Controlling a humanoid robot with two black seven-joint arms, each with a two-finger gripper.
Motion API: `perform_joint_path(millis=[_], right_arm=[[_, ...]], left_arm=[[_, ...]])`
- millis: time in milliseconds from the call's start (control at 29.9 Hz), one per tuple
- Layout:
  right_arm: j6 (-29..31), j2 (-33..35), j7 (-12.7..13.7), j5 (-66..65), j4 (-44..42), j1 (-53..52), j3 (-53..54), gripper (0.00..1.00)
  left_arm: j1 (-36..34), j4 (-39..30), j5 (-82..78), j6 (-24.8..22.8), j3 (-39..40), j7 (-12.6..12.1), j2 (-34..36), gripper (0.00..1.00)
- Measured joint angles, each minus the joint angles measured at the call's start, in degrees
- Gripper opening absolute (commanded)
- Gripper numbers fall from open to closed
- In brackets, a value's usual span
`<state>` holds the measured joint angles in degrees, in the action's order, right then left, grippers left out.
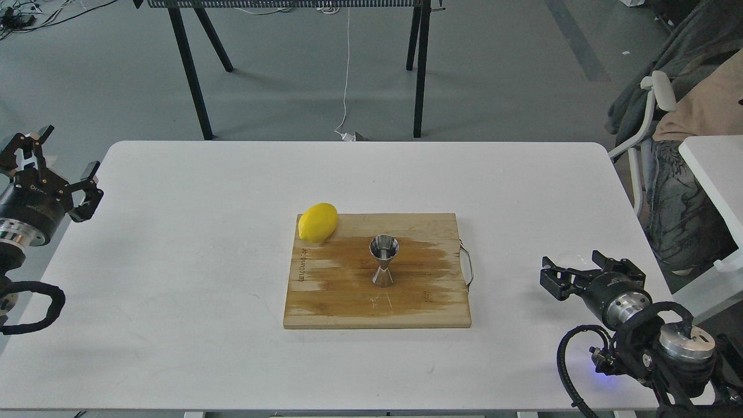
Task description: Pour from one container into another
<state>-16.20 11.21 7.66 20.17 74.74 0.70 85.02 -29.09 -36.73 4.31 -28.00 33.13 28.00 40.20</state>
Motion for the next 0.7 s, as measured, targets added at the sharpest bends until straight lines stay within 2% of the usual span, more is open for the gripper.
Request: perform_joint_path(millis=[134, 234, 301, 368, 535, 602, 702], right_arm=[[-0.3, 2.7, 0.1, 0.0, 3.8, 0.1, 0.5, 0.99], [2.5, 5.2, 0.8, 0.0, 6.3, -0.4, 0.6, 0.99], [8.5, 6.8, 1.7, -0.2, 6.7, -1.4, 0.7, 0.99], [17.4, 7.9, 2.7, -0.4, 6.1, -3.1, 0.7, 0.99], [37.6, 8.6, 6.2, -0.7, -0.4, -6.2, 0.2, 0.99], [42.1, 8.6, 6.9, -0.7, -3.4, -7.1, -0.2, 0.99], [43.9, 8.7, 7.1, -0.7, -7.6, -7.8, -2.2, 0.99]], left_arm=[[0.0, 0.0, 0.0, 0.0, 0.0, 0.0, 0.0, 0.86], [0.1, 0.0, 0.0, 0.0, -0.1, 0.0, 0.0, 0.86], [0.1, 0.0, 0.0, 0.0, -0.1, 0.0, -0.2, 0.86], [0.3, 0.0, 0.0, 0.0, -0.1, 0.0, -0.8, 0.86], [1.2, 0.0, 0.1, 0.0, 0.1, 0.0, -2.2, 0.86], [1.7, -0.1, 0.3, 0.0, 0.3, 0.0, -2.6, 0.87], [1.9, -0.2, 0.4, 0.0, 0.4, 0.0, -2.7, 0.87]])
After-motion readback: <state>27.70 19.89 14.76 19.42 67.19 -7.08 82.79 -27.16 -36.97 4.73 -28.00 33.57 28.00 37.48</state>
